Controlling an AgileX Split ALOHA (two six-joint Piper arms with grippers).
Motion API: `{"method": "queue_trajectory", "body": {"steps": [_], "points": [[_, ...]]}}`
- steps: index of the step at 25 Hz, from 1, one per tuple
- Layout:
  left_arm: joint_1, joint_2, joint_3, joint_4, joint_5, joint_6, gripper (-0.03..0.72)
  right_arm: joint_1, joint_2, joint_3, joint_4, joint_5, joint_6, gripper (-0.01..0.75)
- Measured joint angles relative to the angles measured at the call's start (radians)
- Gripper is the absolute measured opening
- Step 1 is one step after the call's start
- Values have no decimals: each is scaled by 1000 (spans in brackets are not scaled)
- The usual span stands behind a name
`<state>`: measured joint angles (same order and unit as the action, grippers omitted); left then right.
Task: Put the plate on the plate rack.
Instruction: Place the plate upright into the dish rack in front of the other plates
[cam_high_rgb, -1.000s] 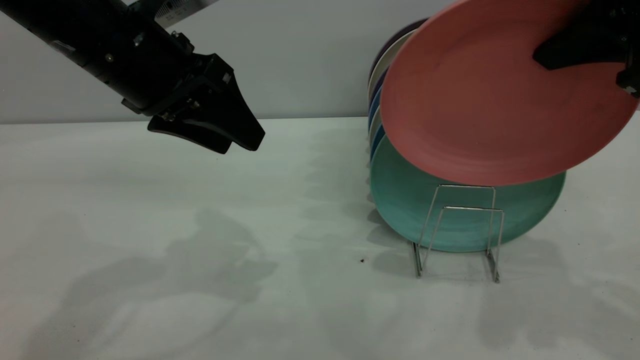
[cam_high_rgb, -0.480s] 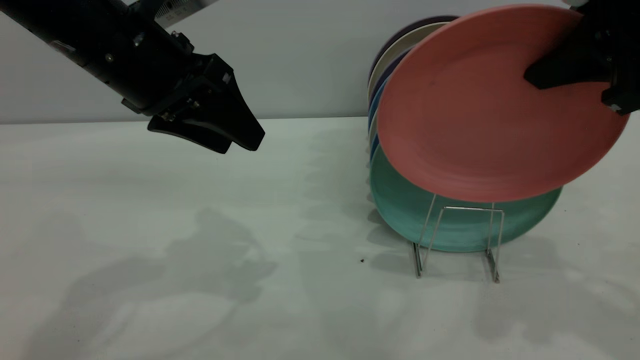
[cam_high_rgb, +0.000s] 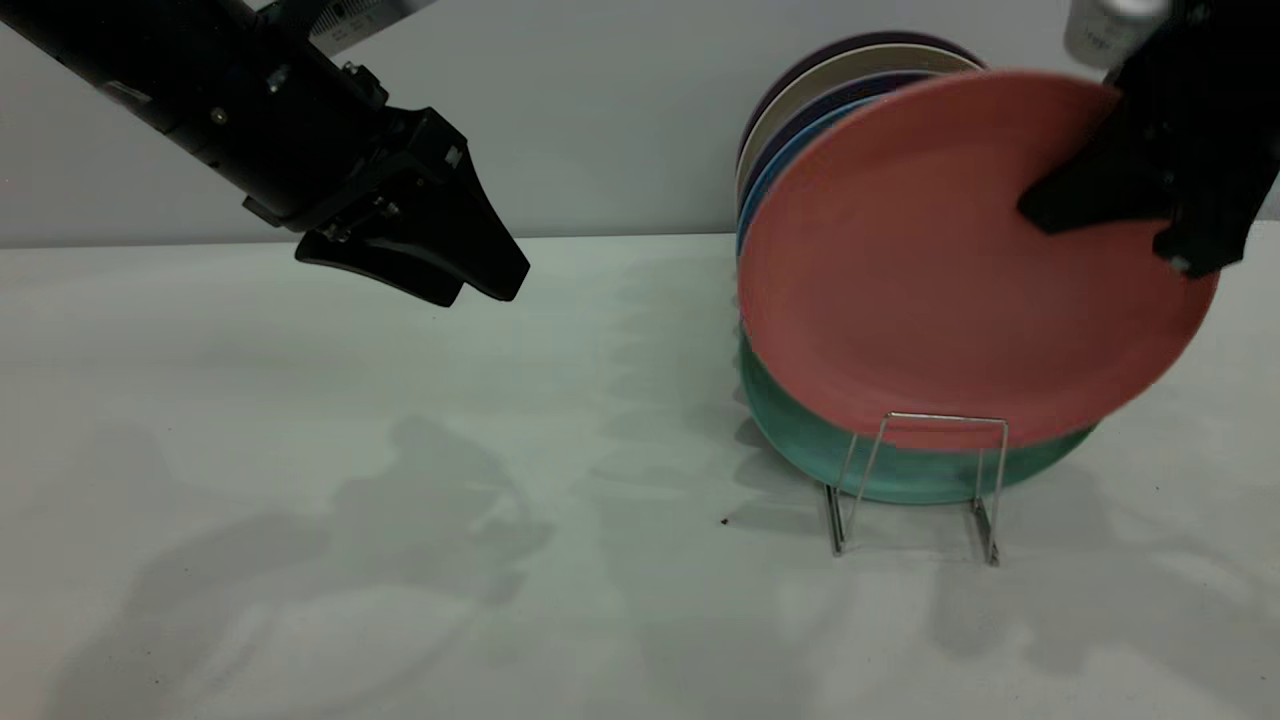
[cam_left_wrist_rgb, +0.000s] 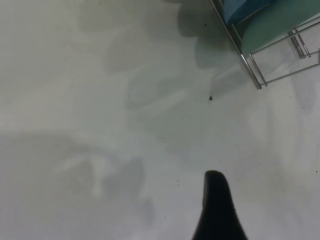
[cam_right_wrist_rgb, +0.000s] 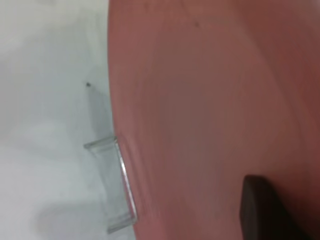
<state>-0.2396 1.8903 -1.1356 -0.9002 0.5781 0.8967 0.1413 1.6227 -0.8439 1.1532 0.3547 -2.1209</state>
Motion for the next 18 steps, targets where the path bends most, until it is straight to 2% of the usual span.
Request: {"method": "queue_trajectory", "body": {"steps": [13, 18], "points": [[0, 0, 0, 0, -1, -2, 537, 3, 100, -9, 32, -13, -1, 136], [0, 0, 0, 0, -2, -2, 537, 38, 130, -10, 32, -28, -1, 136]]}}
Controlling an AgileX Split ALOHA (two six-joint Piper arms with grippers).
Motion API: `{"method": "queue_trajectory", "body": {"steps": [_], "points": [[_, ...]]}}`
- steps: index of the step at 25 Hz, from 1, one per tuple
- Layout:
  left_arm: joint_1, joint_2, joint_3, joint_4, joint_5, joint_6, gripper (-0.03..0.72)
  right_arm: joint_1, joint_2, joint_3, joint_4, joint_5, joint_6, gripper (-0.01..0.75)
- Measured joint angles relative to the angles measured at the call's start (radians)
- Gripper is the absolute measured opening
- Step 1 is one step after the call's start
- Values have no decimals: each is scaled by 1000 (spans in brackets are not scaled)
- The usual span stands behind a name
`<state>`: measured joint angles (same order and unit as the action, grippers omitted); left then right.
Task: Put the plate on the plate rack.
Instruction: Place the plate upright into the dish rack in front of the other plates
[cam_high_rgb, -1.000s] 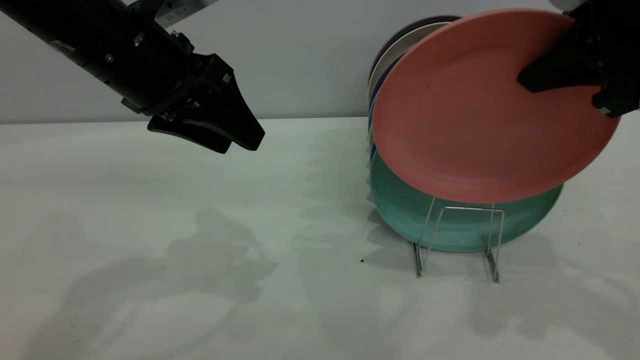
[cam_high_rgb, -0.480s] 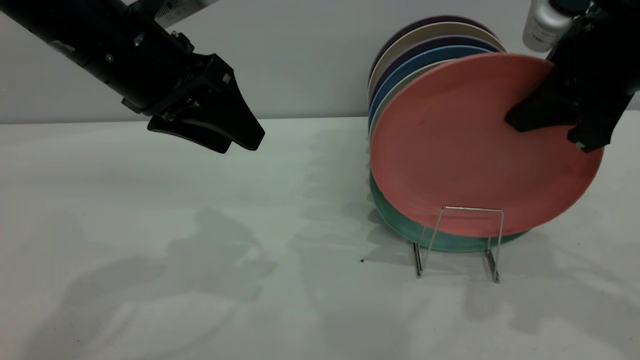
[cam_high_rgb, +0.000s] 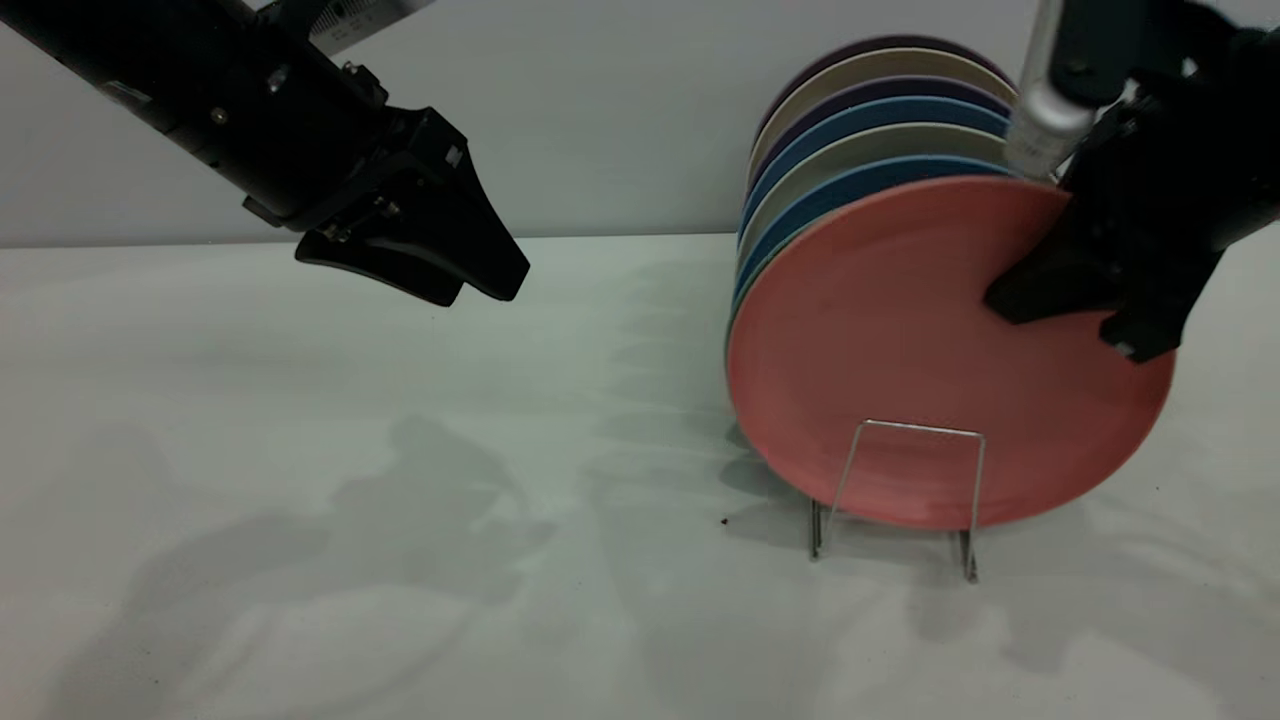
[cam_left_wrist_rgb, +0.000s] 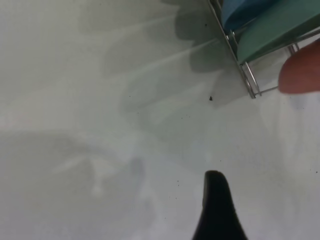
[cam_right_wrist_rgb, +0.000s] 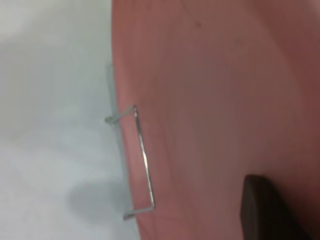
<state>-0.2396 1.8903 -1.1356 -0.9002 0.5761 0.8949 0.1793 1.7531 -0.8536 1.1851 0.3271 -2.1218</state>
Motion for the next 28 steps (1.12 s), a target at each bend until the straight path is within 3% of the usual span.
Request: {"method": "queue_trajectory", "body": {"steps": [8, 14, 17, 28], "points": [[0, 0, 0, 0, 1, 0, 537, 9, 10, 0, 0, -18, 0, 146], [0, 0, 0, 0, 1, 0, 519, 9, 10, 0, 0, -19, 0, 359], [0, 0, 0, 0, 1, 0, 507, 9, 10, 0, 0, -19, 0, 427], [0, 0, 0, 0, 1, 3, 501, 10, -60, 0, -1, -19, 0, 446]]}}
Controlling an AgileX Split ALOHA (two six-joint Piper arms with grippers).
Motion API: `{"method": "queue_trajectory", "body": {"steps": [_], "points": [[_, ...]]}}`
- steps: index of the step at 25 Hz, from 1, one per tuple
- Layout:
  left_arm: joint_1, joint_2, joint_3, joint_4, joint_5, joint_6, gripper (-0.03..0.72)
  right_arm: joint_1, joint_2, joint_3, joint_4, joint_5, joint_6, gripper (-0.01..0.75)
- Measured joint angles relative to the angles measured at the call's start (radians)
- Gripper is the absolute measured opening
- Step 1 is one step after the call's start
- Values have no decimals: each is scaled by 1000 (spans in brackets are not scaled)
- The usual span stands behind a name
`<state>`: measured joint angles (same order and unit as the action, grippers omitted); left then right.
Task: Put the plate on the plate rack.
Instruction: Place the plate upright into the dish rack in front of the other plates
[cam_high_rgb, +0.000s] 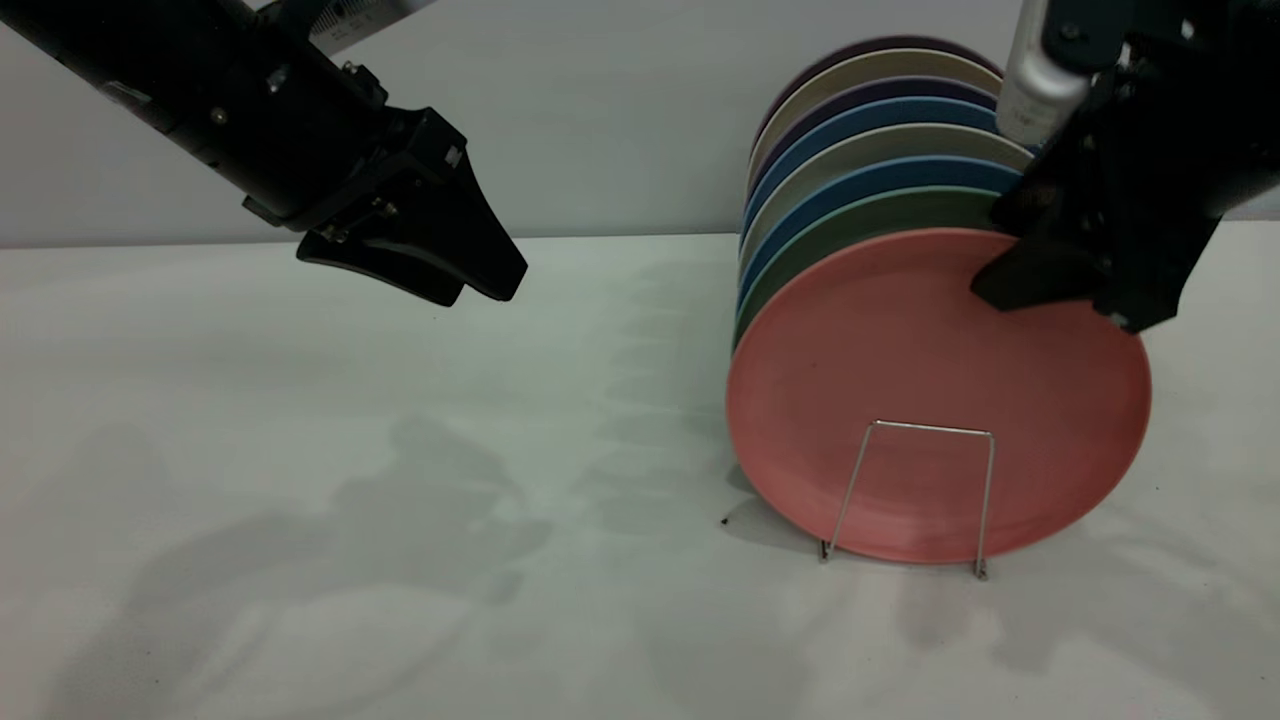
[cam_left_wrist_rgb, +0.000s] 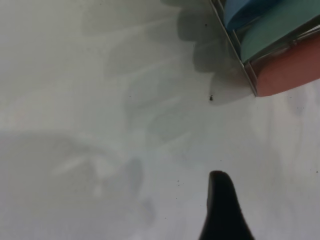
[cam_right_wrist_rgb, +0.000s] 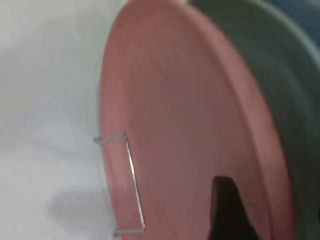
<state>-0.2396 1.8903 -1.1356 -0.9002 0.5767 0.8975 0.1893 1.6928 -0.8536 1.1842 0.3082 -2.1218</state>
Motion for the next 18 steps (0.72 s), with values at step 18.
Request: {"method": "queue_trajectory", "body": {"steps": [18], "points": [[0, -10, 0, 3, 1, 0, 500, 0, -164, 0, -347, 120, 430, 427]]}}
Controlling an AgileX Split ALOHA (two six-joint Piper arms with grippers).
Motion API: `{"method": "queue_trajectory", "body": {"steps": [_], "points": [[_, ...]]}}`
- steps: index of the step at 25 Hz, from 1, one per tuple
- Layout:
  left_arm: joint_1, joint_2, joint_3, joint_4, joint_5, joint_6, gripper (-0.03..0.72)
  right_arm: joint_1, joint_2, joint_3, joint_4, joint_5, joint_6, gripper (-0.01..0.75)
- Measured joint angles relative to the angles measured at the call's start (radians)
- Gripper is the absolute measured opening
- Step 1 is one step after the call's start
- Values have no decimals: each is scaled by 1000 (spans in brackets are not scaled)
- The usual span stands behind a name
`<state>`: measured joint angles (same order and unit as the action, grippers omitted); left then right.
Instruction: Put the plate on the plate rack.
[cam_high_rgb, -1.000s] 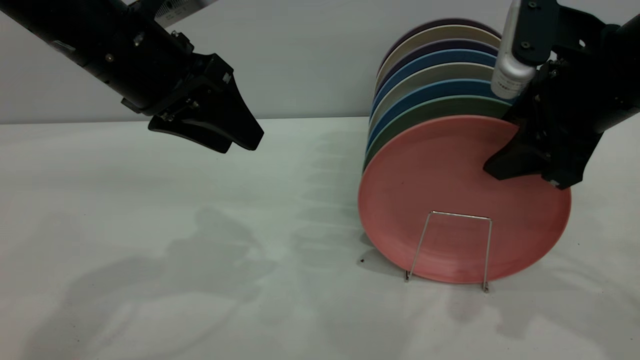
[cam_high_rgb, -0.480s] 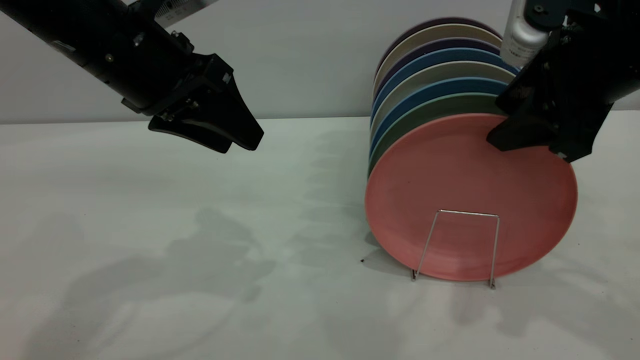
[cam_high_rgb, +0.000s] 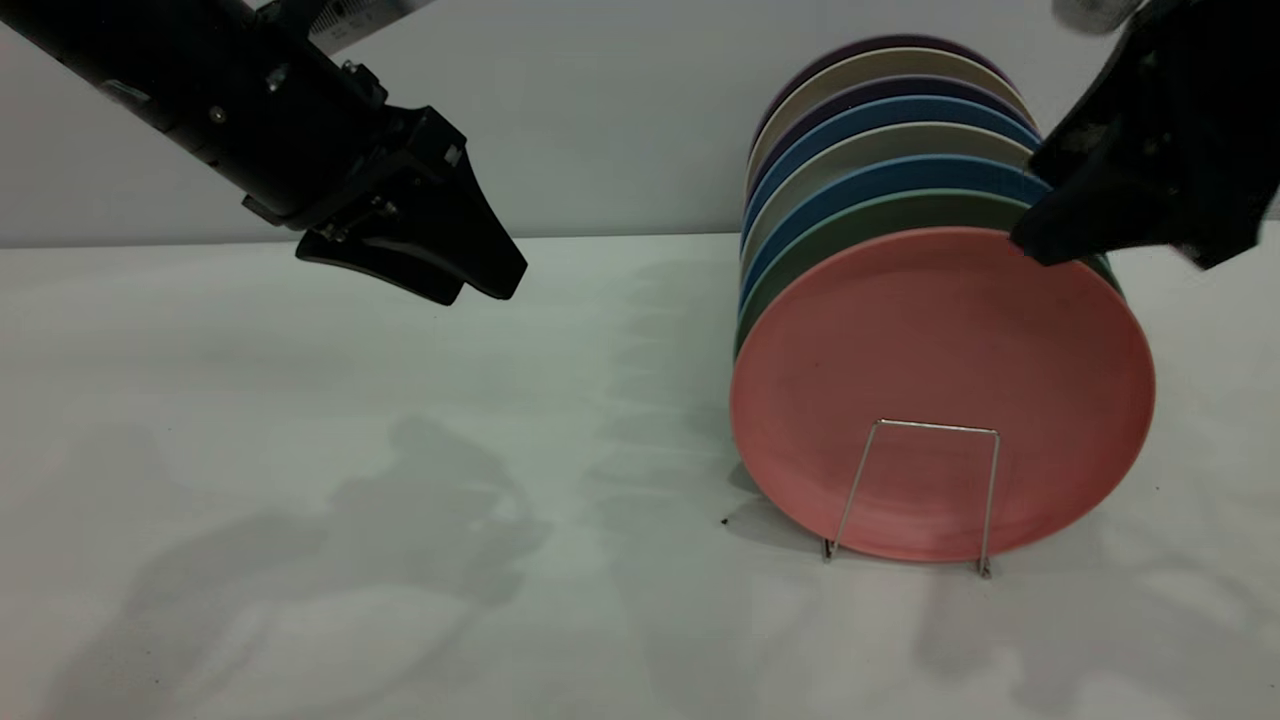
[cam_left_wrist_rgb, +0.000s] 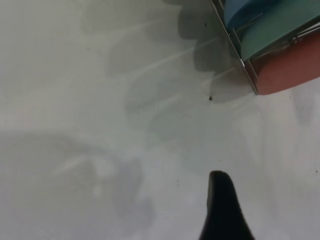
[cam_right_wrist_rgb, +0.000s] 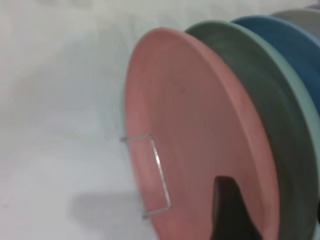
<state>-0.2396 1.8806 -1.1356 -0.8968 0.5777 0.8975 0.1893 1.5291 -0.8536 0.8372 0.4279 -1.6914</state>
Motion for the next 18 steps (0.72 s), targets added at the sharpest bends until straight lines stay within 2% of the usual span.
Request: {"method": "queue_trajectory", "body": {"steps": [3, 10, 15, 18], "points": [[19, -45, 0, 13, 1, -1, 499, 0, -71, 0, -121, 35, 183, 404], [143, -260, 0, 20, 24, -23, 499, 0, -289, 0, -382, 176, 615, 336], [191, -447, 0, 48, 114, -85, 499, 0, -468, 1, -551, 322, 902, 331], [196, -574, 1, 137, 182, -185, 499, 0, -598, 1, -646, 378, 1109, 331]]}}
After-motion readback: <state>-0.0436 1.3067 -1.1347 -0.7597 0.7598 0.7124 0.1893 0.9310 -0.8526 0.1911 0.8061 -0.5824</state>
